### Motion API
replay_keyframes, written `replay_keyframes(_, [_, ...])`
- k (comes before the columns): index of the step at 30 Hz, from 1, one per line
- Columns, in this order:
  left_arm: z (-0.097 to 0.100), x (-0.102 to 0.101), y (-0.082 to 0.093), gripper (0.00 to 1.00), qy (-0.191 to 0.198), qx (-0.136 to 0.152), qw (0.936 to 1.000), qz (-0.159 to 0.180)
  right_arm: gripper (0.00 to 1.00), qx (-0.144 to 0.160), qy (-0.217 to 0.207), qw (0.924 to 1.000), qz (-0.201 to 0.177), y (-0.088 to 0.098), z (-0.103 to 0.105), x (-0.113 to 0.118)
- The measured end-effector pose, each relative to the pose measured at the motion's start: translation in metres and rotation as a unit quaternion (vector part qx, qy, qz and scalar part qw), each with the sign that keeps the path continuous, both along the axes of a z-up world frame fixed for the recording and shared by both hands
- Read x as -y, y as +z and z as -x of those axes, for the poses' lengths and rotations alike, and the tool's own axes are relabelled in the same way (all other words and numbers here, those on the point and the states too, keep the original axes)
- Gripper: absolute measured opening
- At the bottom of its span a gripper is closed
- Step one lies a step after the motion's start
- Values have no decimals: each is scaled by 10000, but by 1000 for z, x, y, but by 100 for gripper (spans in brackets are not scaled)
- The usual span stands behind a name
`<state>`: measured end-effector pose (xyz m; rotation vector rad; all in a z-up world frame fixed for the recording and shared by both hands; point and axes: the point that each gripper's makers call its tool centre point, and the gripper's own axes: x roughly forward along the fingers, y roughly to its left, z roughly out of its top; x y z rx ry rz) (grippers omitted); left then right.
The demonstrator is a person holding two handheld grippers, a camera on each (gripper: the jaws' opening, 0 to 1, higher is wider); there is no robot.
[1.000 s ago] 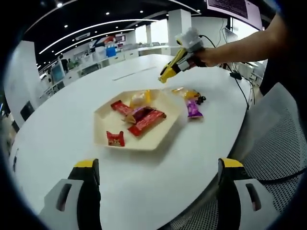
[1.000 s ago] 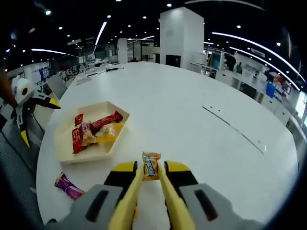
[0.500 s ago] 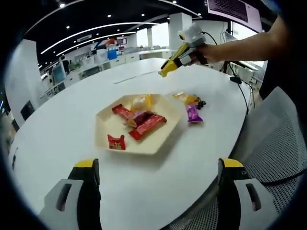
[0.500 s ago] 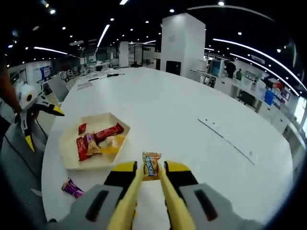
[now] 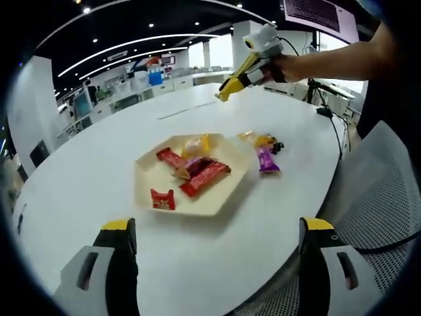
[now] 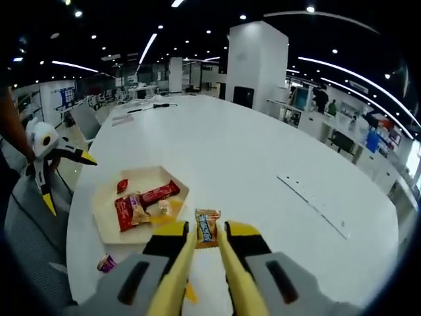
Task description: Place the target food into the container with the food tongs after gripping and lifting it, then release it inside without dropping or visibly crushing the food.
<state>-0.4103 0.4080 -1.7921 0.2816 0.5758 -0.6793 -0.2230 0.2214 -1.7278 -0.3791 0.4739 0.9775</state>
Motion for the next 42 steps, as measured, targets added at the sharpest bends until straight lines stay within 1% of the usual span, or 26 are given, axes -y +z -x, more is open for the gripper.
replay_keyframes(4, [-1,1,3,99,8,52,10000,71,21,50,45,10000,13,7,0,-6])
replay_keyframes(10, [1,4,3,99,-82,60,9999,31,21,91,143,9999,36,12,5,-19])
replay_keyframes(17, [0,3,3,99,-68,72,9999,42,21,87,287,9996,-13,22,13,-37])
replay_keyframes(24, [0,2,5,99,-34,90,9999,71,21,104,491,9987,-42,30,24,-60])
replay_keyframes(28, [0,2,5,99,-26,91,9999,82,21,135,627,9979,-81,34,31,-77])
replay_keyframes(36, [-2,1,6,99,17,111,9999,80,21,104,926,9955,-194,39,45,-121])
replay_keyframes(42, [-2,1,6,99,25,117,9999,79,21,123,1108,9935,-215,41,57,-143])
